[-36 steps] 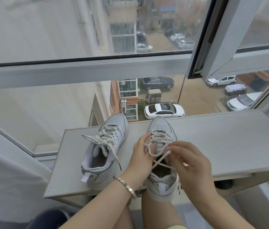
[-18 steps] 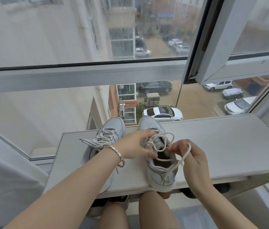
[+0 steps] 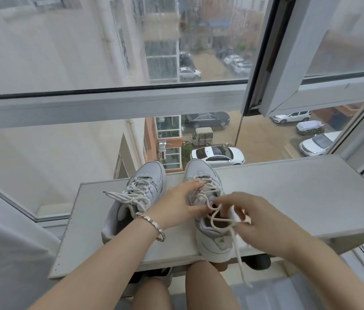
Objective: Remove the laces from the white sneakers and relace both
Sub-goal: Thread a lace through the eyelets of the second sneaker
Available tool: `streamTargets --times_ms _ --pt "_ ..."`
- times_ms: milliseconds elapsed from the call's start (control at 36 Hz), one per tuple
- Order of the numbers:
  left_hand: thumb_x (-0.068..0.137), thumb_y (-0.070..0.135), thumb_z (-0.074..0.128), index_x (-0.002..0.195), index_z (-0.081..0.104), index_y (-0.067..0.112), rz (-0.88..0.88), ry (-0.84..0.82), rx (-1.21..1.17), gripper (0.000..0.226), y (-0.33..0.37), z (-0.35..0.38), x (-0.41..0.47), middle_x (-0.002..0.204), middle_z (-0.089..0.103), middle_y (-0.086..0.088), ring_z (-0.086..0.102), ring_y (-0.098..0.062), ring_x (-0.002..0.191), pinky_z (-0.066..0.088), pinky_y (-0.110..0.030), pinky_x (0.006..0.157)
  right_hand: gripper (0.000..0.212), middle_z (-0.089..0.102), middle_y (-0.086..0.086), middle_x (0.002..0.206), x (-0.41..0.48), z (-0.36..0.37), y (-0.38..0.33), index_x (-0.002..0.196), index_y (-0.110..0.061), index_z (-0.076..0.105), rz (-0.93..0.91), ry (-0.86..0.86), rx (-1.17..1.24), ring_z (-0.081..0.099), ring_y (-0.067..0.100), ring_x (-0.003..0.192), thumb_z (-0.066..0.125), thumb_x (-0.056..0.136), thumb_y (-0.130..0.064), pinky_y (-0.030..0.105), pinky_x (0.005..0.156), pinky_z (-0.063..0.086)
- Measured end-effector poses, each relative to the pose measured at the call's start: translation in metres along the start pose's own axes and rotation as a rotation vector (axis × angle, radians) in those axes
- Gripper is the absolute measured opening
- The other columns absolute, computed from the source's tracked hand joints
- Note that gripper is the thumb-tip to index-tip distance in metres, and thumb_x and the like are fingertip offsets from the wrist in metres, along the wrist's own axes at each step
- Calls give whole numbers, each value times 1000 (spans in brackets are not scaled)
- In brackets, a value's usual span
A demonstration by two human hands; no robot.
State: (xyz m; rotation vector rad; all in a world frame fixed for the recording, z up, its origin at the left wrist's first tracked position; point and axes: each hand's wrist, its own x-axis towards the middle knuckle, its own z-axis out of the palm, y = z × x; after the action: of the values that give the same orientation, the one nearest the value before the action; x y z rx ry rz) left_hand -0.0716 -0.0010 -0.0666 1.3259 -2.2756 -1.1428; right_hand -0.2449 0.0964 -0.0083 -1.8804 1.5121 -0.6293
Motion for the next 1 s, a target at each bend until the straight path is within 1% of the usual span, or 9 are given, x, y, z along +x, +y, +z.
streamTargets --times_ms 83,167,333,472,639,722,806,917,1000 --pt "83 35 67 136 42 38 -64 -17 -163 58 0 3 -4 148 35 13 44 -13 128 35 -28 106 33 53 -15 77 9 -1 6 89 -33 61 114 209 -125 48 4 67 49 78 -5 17 62 37" --pt "87 30 64 133 44 38 -112 0 -284 51 0 6 -8 143 43 8 53 -20 121 45 -40 101 7 56 -13 73 14 5 17 85 -27 58 299 203 -214 52 4 68 54 85 -32 23 61 42" --pt "89 29 59 124 48 44 -143 26 -409 39 -4 9 -11 139 48 6 64 -22 102 53 -39 89 22 53 -11 75 15 25 23 74 -29 48 265 278 -236 51 6 70 67 79 -39 15 56 35" --pt "91 26 55 117 50 48 -143 55 -450 34 -6 11 -11 137 47 11 60 -23 110 51 -43 92 25 41 -10 80 18 25 21 73 -24 70 236 198 -238 48 9 73 66 79 -48 18 59 33" --pt "90 27 57 114 51 51 -153 62 -463 34 -4 11 -12 141 46 10 54 -19 119 47 -42 98 28 31 -7 93 23 30 12 89 -28 73 144 69 -374 33 15 99 57 84 -50 27 81 30" --pt "91 29 58 125 50 43 -155 50 -415 38 -2 10 -11 138 50 4 56 -21 117 46 -41 99 15 39 -9 108 19 23 11 73 -30 72 62 170 -64 38 5 107 63 84 -33 18 89 32" --pt "88 34 60 131 48 37 -150 17 -409 45 0 10 -11 137 51 0 55 -21 119 44 -42 101 34 55 -13 107 7 11 9 53 -28 64 84 204 393 50 -8 102 64 85 -16 10 82 34" --pt "90 34 58 134 45 38 -152 7 -367 46 1 10 -11 134 54 -2 66 -21 98 47 -40 98 27 71 7 78 -7 -10 11 52 -14 59 -43 279 883 68 20 87 59 79 -12 24 80 50" --pt "90 32 59 135 43 38 -149 -6 -344 48 2 10 -11 137 52 1 55 -23 118 44 -41 102 34 55 2 53 -15 -18 5 49 -21 54 -117 272 989 61 21 61 45 81 -11 29 75 54"
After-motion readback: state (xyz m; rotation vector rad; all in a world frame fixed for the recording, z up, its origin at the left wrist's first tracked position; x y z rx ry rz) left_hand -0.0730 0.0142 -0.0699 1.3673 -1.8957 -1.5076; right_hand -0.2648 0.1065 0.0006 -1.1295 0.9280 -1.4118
